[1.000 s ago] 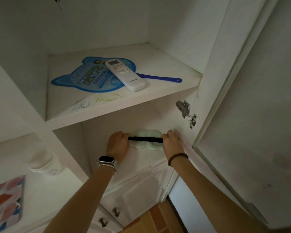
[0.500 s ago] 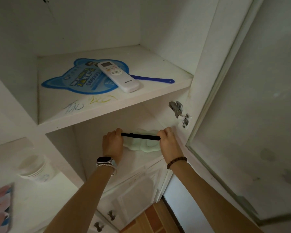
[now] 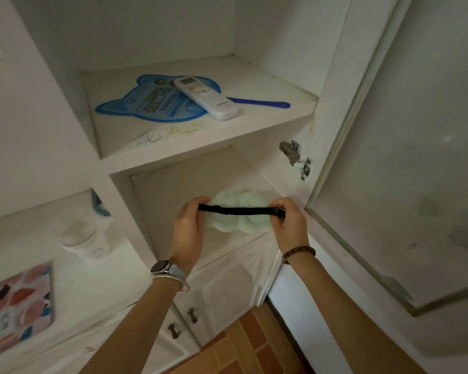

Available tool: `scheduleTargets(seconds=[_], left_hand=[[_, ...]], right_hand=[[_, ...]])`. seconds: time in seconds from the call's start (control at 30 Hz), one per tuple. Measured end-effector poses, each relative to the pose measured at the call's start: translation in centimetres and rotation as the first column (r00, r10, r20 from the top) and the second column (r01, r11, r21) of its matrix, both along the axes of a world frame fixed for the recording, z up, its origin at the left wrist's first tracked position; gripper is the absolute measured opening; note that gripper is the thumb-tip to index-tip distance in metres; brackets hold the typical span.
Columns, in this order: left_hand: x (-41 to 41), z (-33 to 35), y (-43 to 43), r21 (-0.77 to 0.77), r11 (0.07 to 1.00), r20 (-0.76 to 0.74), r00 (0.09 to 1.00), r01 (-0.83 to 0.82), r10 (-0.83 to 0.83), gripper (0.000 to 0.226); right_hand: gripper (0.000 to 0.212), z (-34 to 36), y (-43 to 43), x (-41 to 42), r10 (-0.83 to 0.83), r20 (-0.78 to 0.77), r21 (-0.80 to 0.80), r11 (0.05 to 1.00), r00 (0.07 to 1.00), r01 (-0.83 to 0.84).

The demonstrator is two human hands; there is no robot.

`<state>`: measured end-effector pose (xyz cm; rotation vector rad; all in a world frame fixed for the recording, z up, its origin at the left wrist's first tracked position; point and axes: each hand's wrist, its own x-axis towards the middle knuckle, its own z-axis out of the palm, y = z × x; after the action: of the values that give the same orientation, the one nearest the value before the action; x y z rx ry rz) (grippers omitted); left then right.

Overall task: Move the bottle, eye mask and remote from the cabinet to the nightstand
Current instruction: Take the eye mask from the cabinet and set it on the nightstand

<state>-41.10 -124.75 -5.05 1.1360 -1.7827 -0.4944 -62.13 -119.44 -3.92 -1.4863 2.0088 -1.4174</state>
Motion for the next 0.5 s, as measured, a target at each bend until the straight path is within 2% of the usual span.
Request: scheduleTargets(seconds=[0.3,0.5], left_hand=[[3.8,-0.9,5.5,0.063,0.998,0.072,0.997,-0.009,0.005,0.027],[4.9,-1.4,10.2,0.087,0.986,0.137,0.982,-0.139,0.127,0.034]], right_hand=[[0.031,-1.4,3.8,2.4,0.119,0.057,-0.028,0.993,0.991,-0.118],[0.026,-1.5,6.3,3.2,0.208,0.097,-0.071,0.977,0.973,-0.201]])
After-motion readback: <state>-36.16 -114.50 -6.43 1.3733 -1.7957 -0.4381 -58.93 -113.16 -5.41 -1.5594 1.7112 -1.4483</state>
